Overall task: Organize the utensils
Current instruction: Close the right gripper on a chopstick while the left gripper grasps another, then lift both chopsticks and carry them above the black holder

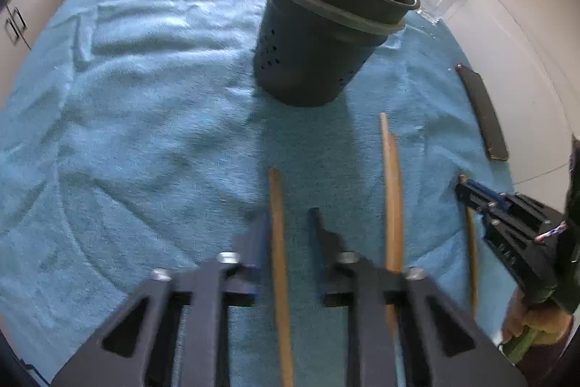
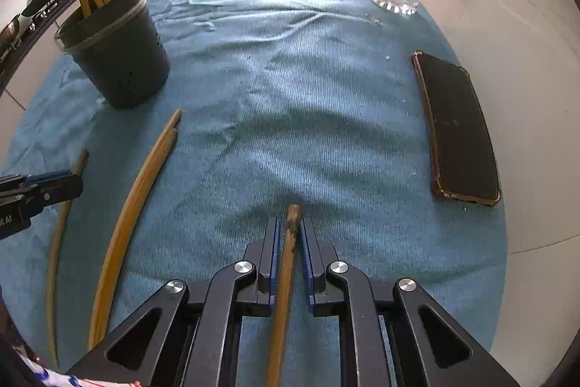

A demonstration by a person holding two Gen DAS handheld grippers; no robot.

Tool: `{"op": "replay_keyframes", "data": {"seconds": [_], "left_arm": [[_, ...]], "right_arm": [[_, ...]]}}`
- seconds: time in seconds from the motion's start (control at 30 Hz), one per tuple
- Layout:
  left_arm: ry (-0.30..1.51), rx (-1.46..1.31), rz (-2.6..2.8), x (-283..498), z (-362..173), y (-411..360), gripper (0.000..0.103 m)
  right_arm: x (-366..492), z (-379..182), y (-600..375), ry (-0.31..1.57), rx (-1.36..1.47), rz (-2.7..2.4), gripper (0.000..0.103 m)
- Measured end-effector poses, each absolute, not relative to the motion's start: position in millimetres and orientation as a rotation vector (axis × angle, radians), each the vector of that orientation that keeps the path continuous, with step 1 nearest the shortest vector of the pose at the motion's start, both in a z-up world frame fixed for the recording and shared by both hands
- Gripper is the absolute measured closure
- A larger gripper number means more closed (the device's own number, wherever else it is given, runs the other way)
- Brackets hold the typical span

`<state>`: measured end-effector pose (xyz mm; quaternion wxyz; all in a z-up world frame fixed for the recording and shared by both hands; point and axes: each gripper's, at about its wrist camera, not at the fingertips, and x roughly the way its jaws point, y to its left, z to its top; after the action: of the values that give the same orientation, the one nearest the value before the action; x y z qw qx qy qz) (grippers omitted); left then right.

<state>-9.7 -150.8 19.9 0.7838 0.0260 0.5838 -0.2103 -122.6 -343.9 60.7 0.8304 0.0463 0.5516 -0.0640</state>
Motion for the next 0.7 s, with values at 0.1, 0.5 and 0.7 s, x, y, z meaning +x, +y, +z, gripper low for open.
{"op": "replay_keyframes", "data": {"seconds": [0.1,0.5,0.7], "left_arm": [[1.218,0.033,-0.469,-15,21,-146,0.096],[0.975,-0.041,-0.508,-69,109,-104,0.096],[0.883,-0.062,-0.520,-96,139,-96,0.096]], "right_arm": [[-126,62,-343,1.133,0.102,-0.137,0.096],[-163,141,-352,0.831,0.226,-0.104,0.096],[-192,179,-343,0.717,0.212,-0.102,0.096]]}}
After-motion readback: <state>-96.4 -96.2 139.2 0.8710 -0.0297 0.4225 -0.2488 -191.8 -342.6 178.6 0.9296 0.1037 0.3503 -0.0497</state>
